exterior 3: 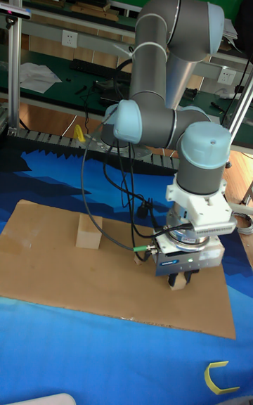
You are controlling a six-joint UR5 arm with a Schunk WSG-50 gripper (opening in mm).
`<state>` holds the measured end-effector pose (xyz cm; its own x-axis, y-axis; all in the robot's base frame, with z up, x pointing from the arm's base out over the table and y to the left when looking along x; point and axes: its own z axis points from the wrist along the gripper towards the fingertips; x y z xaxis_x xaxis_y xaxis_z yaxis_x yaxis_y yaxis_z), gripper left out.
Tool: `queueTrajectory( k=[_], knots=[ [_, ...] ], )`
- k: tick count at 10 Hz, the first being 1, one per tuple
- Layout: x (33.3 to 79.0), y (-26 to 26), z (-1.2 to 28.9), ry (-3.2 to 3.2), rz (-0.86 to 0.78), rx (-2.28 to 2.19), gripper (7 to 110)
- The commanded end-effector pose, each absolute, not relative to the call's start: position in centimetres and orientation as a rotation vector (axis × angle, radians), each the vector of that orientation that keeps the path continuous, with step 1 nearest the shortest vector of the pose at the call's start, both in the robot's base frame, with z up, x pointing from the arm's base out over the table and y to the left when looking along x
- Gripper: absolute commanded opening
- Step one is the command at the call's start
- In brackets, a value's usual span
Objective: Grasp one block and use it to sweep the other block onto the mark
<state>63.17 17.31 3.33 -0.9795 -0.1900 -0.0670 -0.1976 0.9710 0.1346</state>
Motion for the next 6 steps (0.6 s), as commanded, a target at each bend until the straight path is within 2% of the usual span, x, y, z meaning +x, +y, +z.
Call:
queueTrajectory(
  k=[1,3,6],
  knots=[
    [65.7,18.1,3.3,3.031,0.124,-0.049,7],
    [67.2,16.6,3.8,3.008,0.035,0.020,7],
    [69.0,15.7,4.6,2.988,0.072,0.030,7]
  ],
)
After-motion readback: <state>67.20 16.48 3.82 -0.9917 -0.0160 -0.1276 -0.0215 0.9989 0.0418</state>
